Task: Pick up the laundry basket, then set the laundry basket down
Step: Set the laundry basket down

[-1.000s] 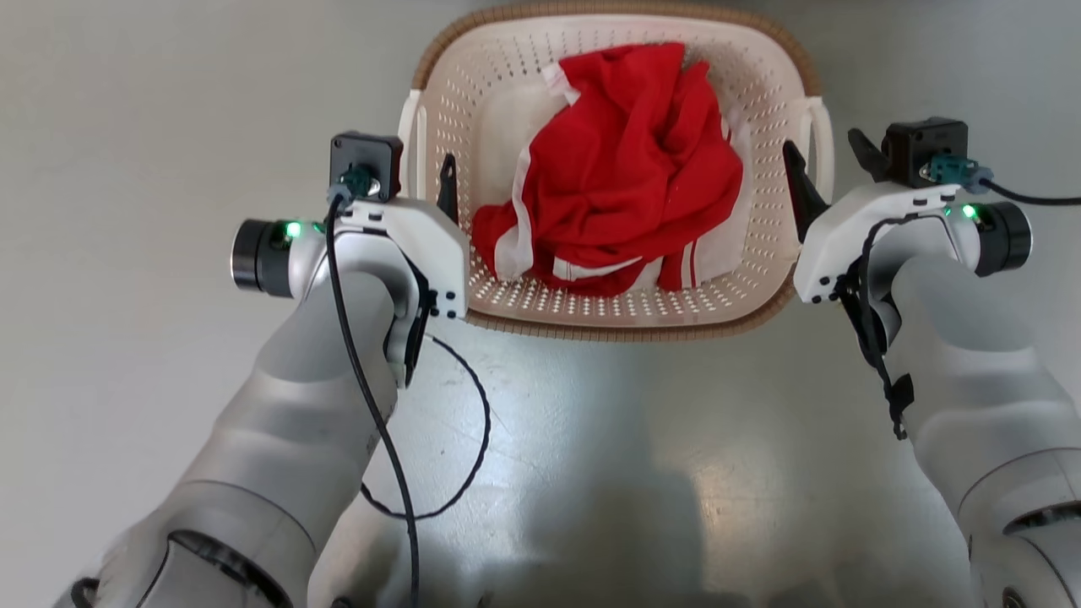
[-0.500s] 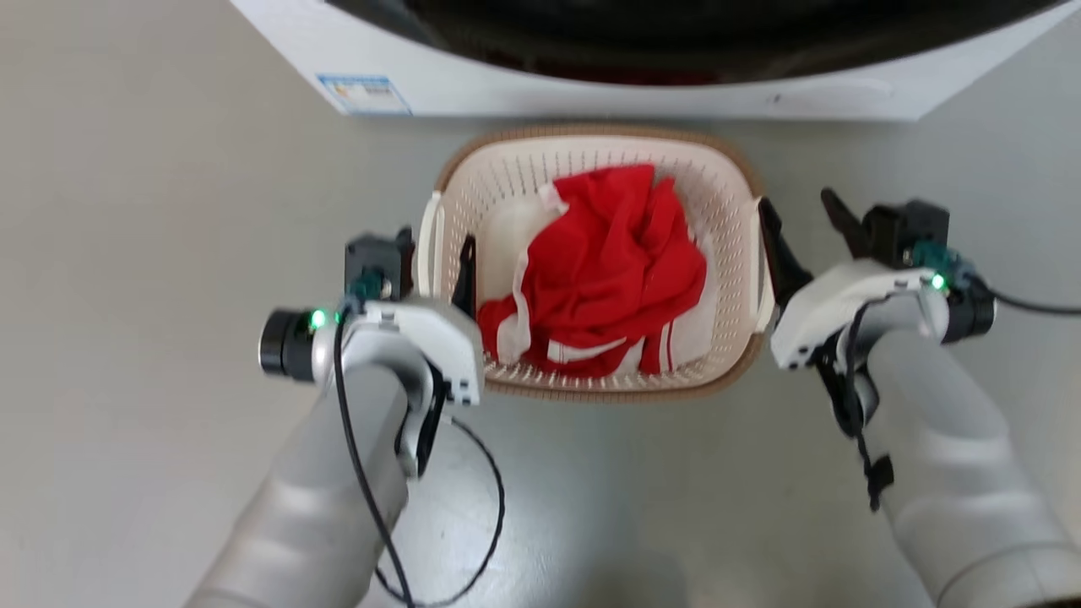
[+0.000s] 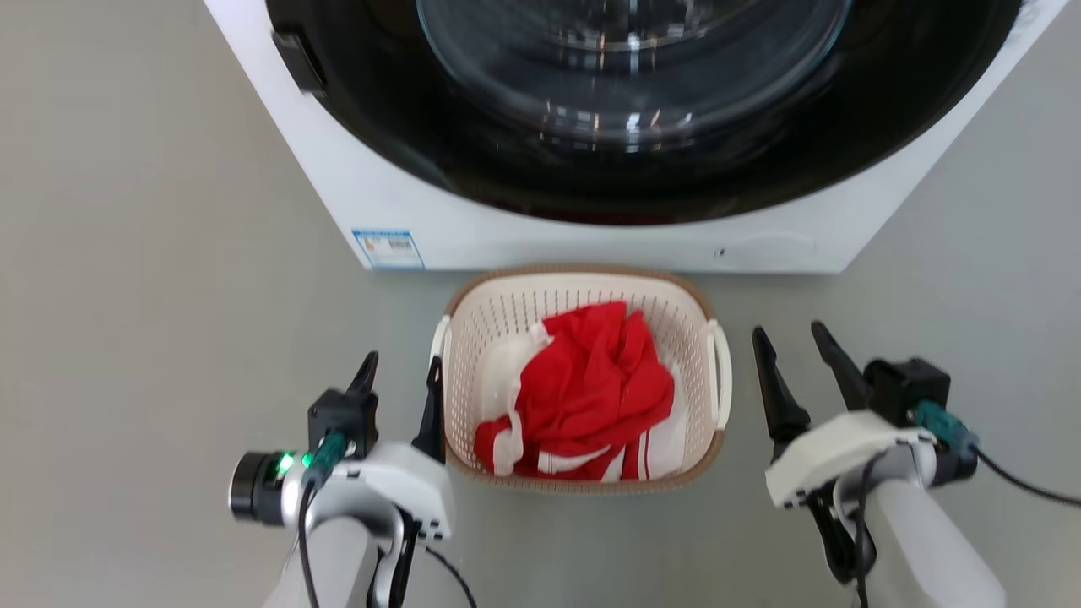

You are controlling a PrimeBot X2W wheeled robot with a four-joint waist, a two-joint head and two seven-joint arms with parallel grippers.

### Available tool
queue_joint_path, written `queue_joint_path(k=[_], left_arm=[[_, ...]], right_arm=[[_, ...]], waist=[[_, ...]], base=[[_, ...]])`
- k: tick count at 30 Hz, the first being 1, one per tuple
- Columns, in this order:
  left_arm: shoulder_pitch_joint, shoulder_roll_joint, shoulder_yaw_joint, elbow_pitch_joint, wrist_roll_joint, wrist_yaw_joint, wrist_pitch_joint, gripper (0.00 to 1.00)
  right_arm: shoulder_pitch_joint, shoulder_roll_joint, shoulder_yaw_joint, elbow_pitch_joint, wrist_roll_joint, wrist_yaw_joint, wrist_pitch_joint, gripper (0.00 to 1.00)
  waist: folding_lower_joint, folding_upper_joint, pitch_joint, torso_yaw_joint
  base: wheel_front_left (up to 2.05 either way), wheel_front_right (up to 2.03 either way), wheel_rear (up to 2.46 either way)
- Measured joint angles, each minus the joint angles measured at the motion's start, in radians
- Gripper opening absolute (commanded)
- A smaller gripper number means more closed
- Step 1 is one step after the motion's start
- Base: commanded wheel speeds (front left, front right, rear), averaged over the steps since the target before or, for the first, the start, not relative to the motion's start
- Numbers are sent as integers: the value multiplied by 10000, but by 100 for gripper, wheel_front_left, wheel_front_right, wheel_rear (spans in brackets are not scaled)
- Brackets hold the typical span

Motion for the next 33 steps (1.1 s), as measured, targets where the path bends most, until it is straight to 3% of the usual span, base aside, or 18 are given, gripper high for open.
queue_joint_path(k=[10,19,33], left_arm=[[2363,84,1076,-2094,934,-115,-2,100],[4029,10,1436,-3371,1271,-130,0,100],[5249,-29,1808,-4226,1358,-217,0,100]], right_arm=[[1975,50,-69,-1918,171,0,-2,100],[3532,84,25,-3147,330,0,-2,100],[4645,113,-50,-3906,412,0,-2,100]], waist=[[0,0,-1461,-187],[0,0,-2442,-326],[0,0,-3197,-589]], base=[[0,0,0],[0,0,0],[0,0,0]])
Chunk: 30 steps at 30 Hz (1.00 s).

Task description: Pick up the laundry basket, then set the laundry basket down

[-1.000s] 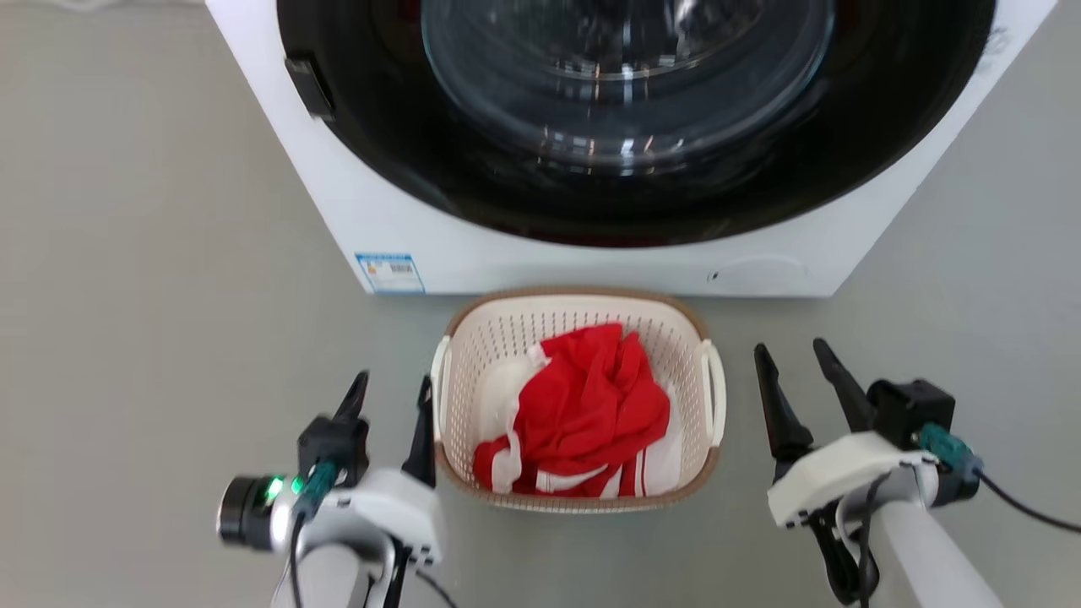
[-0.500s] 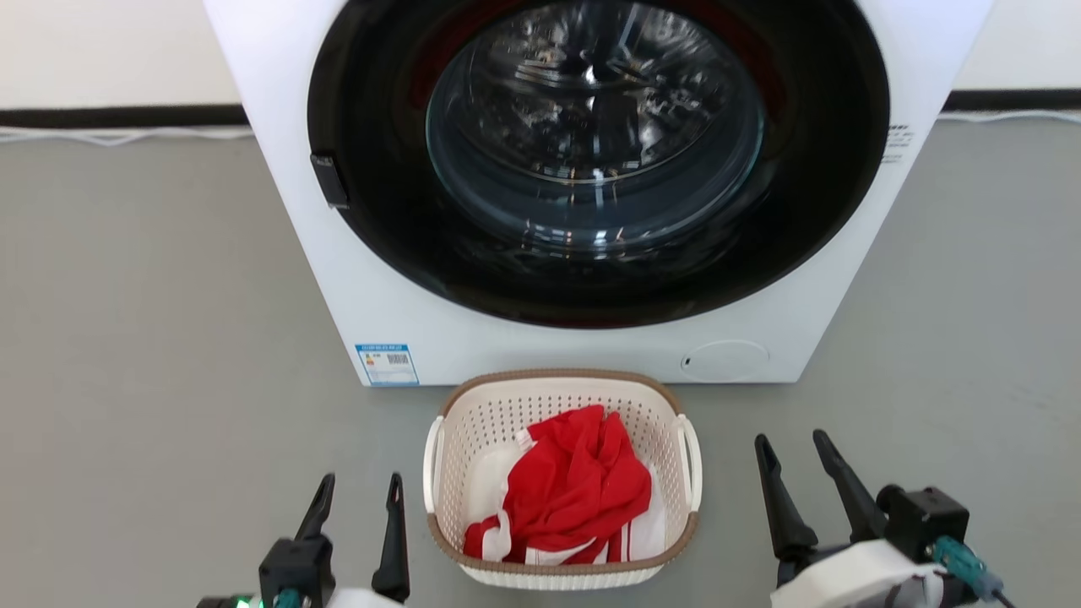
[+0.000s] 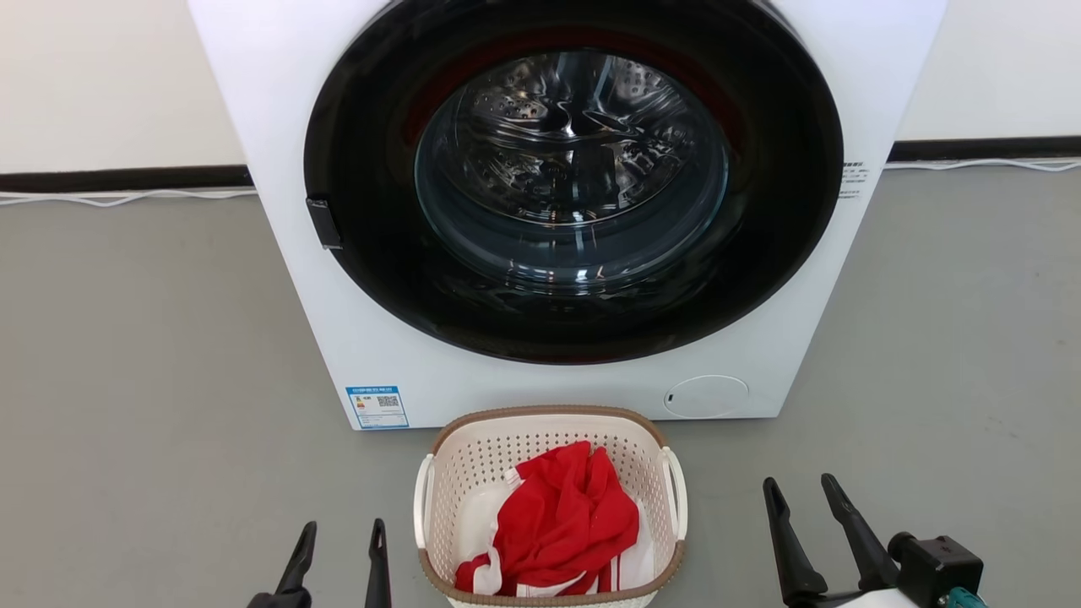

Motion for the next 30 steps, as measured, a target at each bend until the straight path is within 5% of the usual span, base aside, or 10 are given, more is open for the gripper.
queue_joint_path(k=[27,28,30], left_arm=[[333,-40,272,-512,395,-15,0,100],[334,-38,259,-431,399,-8,2,0],[372,-44,238,-159,399,-8,4,0]], right_arm=[[209,19,-405,-138,92,0,0,100],[210,19,-395,-61,92,-10,6,0],[285,25,-370,176,92,-10,23,0]], waist=[[-1,0,-113,-52],[0,0,-111,-52],[-1,0,-109,-51]], base=[[0,0,0],[0,0,0],[0,0,0]])
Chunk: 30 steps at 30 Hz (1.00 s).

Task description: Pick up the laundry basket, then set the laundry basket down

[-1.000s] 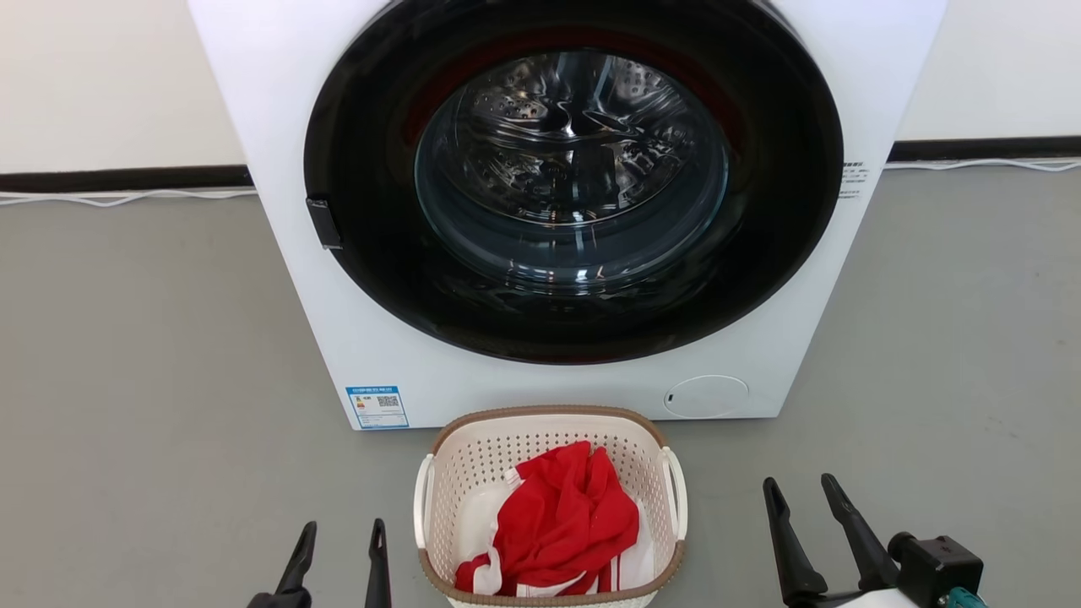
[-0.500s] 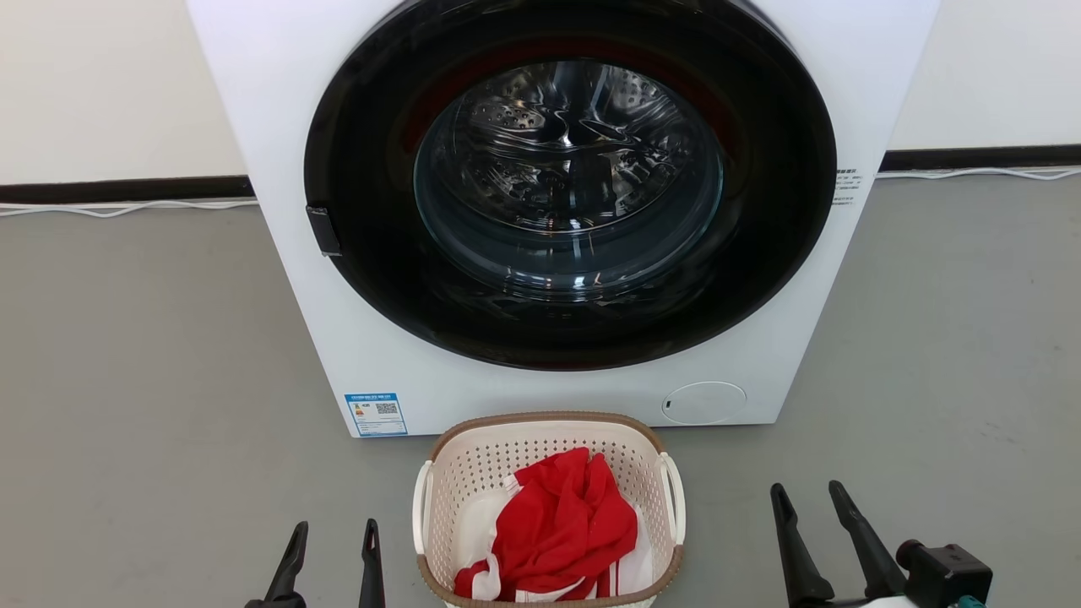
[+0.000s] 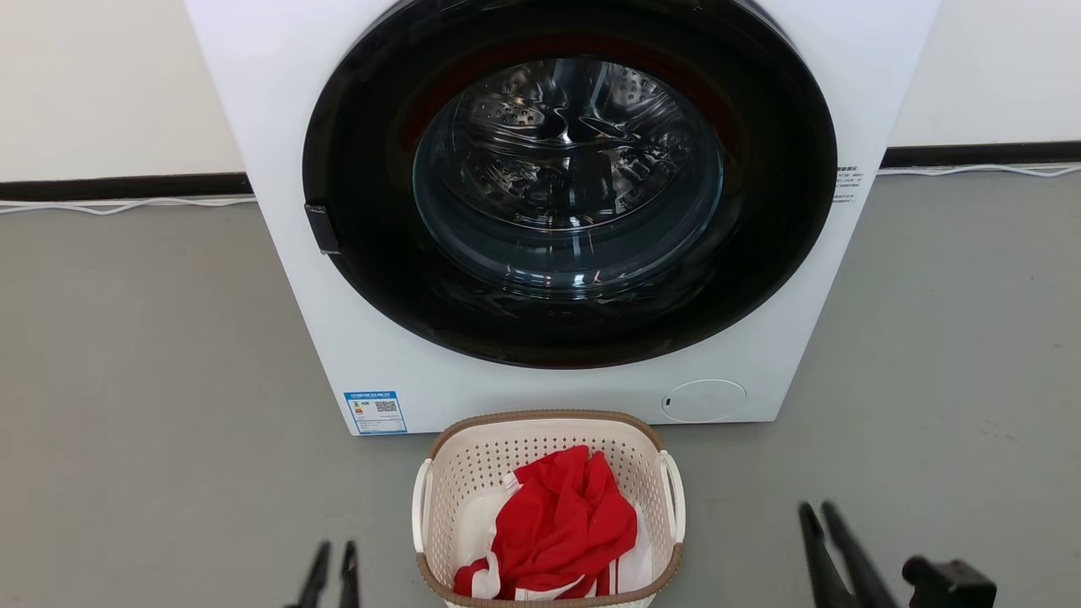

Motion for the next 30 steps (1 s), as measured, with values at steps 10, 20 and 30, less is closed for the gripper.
queue_joint_path(k=[10,20,30], left_arm=[[127,13,10,408,-863,-31,165,0],[46,40,61,539,-2119,-316,395,0],[-192,67,182,642,-3361,-449,617,0]], right_arm=[[266,6,-19,311,748,0,136,0],[233,6,-107,288,1818,0,453,0],[202,4,-284,253,2913,0,727,0]], waist=[[6,0,-2,-20],[3,0,44,-46],[3,0,68,-70]], base=[[0,0,0],[0,0,0],[0,0,0]])
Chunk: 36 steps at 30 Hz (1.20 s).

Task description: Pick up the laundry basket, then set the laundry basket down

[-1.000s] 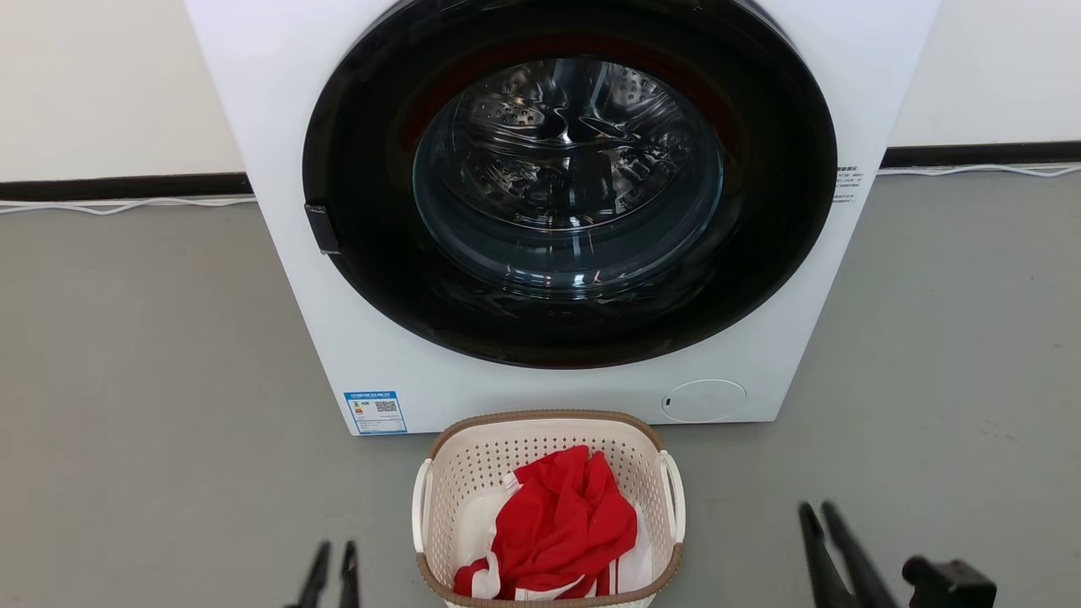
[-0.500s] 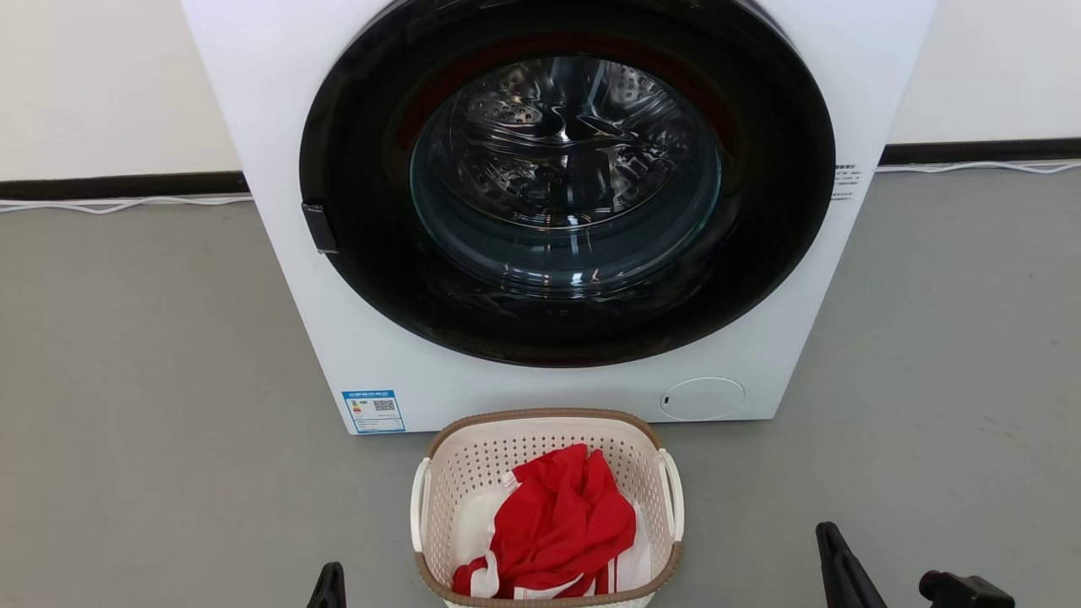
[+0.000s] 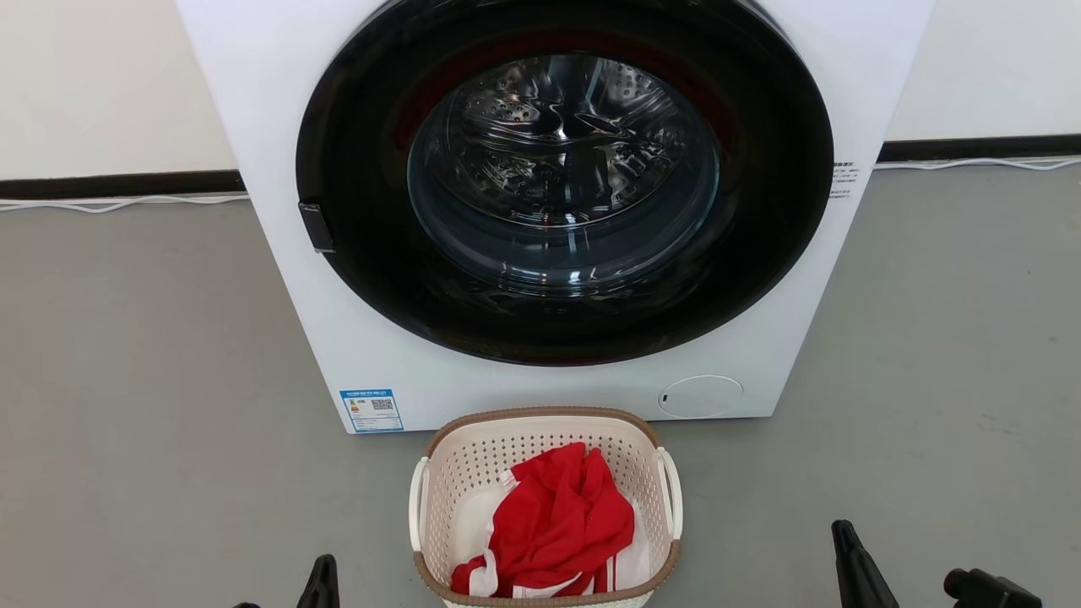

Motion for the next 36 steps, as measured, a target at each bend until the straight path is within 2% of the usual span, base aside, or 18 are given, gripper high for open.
queue_joint_path(k=[36], left_arm=[[-820,50,472,316,-4253,-777,926,0]], right_arm=[[-614,-2,-418,-259,3749,0,945,0]], waist=[[-1,0,84,-87]], base=[[0,0,0]])
